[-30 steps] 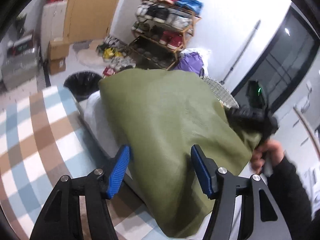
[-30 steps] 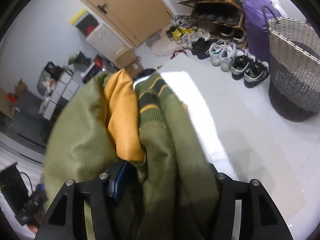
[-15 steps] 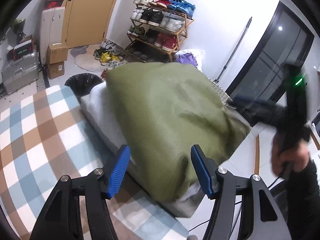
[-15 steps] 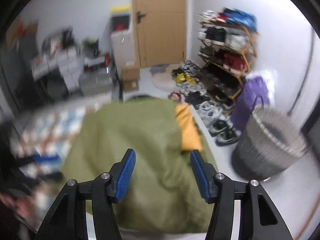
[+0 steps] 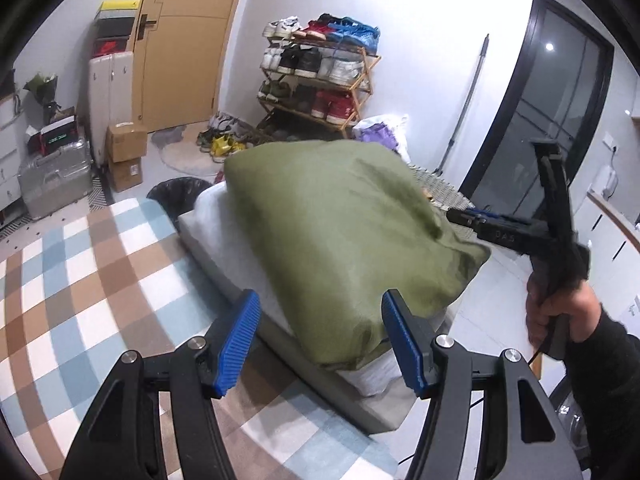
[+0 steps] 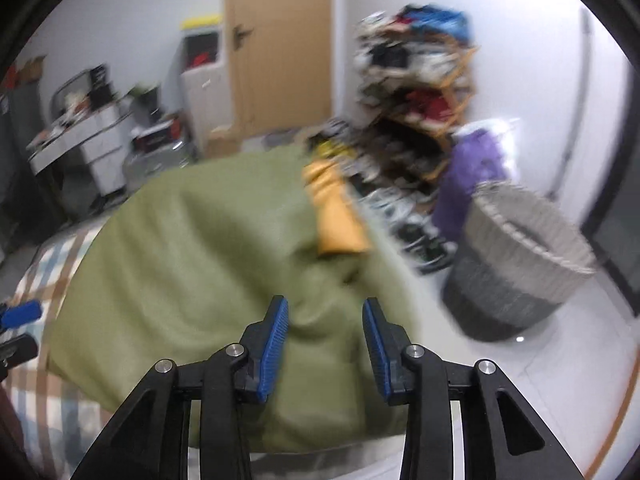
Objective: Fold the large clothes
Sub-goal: 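Carry the folded jacket and lay it on the grey ottoman with both grippers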
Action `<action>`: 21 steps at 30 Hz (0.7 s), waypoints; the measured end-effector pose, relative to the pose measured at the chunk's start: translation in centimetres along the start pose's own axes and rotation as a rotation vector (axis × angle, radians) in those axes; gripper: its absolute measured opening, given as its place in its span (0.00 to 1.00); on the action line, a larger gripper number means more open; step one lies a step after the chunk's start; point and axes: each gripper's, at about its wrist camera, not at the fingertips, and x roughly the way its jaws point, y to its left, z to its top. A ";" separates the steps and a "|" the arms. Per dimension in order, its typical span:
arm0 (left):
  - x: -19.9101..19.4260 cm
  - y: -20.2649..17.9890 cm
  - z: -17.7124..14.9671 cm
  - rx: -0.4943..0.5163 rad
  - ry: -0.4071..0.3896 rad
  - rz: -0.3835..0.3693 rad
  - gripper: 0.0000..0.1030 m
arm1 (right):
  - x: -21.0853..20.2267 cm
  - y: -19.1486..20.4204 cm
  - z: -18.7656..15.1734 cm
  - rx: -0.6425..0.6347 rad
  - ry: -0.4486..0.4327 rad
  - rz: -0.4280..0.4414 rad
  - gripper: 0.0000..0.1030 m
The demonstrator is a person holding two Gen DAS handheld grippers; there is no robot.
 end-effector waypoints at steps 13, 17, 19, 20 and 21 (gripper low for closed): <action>4.8 -1.8 1.5 0.081 0.042 0.035 0.68 | 1.5 3.1 -0.1 -0.073 0.069 -0.015 0.26; 4.6 -2.2 0.8 0.108 0.026 0.051 0.71 | -0.2 5.1 5.4 -0.110 -0.046 0.068 0.33; 4.6 -2.3 0.8 0.111 0.021 0.053 0.72 | 1.5 7.0 8.0 -0.151 -0.024 0.083 0.31; 4.6 -2.3 0.8 0.113 0.021 0.053 0.72 | 2.9 7.9 9.3 -0.160 0.000 0.080 0.31; 4.5 -2.3 0.8 0.115 0.022 0.051 0.72 | 4.3 8.2 10.1 -0.163 0.021 0.069 0.31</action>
